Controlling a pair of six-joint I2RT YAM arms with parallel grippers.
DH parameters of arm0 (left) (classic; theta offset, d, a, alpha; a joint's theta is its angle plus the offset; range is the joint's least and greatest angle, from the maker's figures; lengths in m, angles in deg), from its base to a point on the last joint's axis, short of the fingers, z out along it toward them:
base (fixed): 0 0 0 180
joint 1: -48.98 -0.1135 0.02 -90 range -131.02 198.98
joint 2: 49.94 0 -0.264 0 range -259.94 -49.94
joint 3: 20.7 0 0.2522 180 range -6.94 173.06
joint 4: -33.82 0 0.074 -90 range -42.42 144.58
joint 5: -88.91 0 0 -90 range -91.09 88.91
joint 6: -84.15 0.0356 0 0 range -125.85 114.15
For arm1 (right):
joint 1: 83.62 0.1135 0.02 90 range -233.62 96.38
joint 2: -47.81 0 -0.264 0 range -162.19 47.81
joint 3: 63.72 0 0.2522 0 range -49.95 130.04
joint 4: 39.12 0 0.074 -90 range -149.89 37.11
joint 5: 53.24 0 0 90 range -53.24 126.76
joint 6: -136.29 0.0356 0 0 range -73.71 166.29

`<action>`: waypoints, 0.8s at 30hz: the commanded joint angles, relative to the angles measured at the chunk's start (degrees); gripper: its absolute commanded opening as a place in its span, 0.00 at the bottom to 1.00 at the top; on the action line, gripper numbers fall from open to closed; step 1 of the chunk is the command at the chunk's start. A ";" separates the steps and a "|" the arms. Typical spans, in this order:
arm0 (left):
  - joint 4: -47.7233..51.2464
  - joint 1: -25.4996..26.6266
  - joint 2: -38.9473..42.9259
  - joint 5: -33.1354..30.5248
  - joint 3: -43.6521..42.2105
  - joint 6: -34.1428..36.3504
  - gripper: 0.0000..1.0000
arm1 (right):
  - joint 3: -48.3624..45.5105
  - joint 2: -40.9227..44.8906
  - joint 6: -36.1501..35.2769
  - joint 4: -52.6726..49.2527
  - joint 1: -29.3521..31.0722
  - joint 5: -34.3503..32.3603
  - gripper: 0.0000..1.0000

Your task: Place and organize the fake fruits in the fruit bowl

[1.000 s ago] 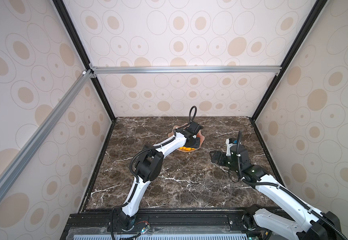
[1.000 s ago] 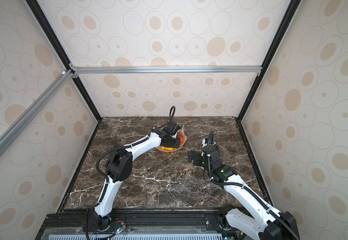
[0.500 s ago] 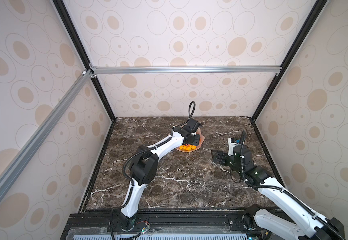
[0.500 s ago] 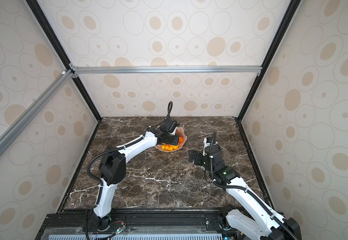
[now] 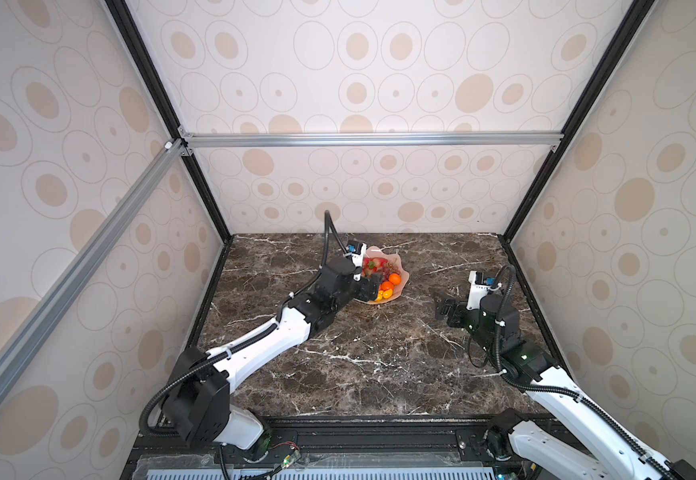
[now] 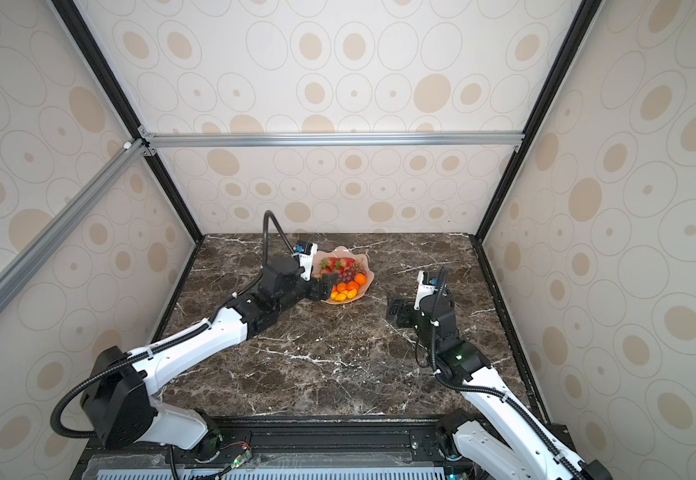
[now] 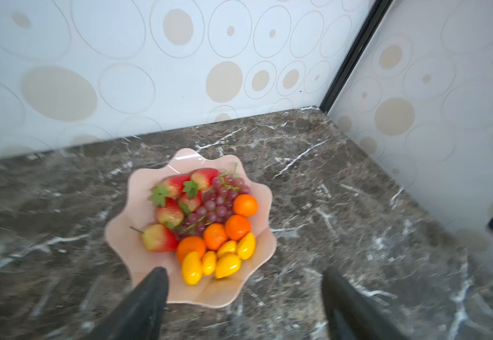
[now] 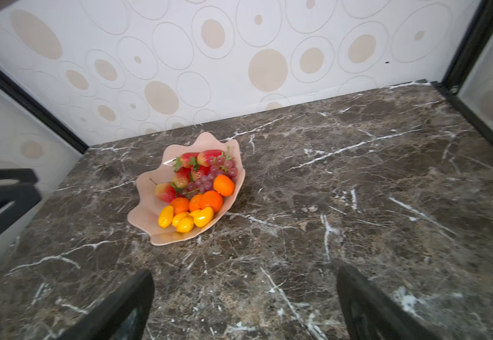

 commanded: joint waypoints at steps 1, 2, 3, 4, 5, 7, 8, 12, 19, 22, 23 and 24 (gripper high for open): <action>-11.77 -0.55 6.10 -5.36 -6.84 2.35 0.98 | 0.58 -0.75 -4.10 -2.05 -0.48 -8.26 1.00; -12.53 -0.87 8.10 -8.31 -9.37 2.24 0.98 | 0.06 -1.62 -6.04 -1.27 -0.68 -9.17 1.00; -13.50 -0.94 9.91 -11.06 -11.74 2.08 0.98 | -0.30 -2.29 -7.53 -0.89 -0.81 -9.96 1.00; -15.17 -1.09 11.96 -13.75 -14.84 2.10 0.98 | -0.51 -3.14 -8.73 -0.61 -1.04 -10.81 1.00; -16.79 -1.33 14.46 -16.27 -17.73 2.45 0.98 | -0.82 -3.89 -10.10 0.01 -1.37 -11.26 1.00; -19.19 -2.21 18.81 -20.48 -22.68 3.52 0.98 | -2.32 -4.89 -12.81 2.81 -1.84 -11.93 1.00; -20.80 -2.68 20.97 -22.51 -25.41 4.58 0.98 | -3.16 -5.20 -13.72 4.57 -2.06 -12.49 1.00; -27.76 -5.26 27.61 -29.83 -34.88 8.01 0.98 | -5.53 -7.03 -15.43 9.90 -4.11 -11.05 1.00; -35.43 -11.17 35.42 -34.94 -47.90 11.01 0.98 | -6.65 -13.15 -15.21 13.85 -8.59 -10.02 1.00; -37.80 -13.59 35.54 -36.12 -51.18 13.71 0.98 | -9.23 -15.51 -16.11 19.45 -11.58 -8.07 1.00; -38.91 -14.61 35.17 -36.38 -52.20 14.57 0.98 | -9.90 -16.63 -16.17 21.35 -12.41 -8.13 1.00; -39.21 -15.36 34.82 -36.71 -52.62 14.76 0.98 | -10.31 -17.64 -16.13 22.73 -12.97 -8.24 1.00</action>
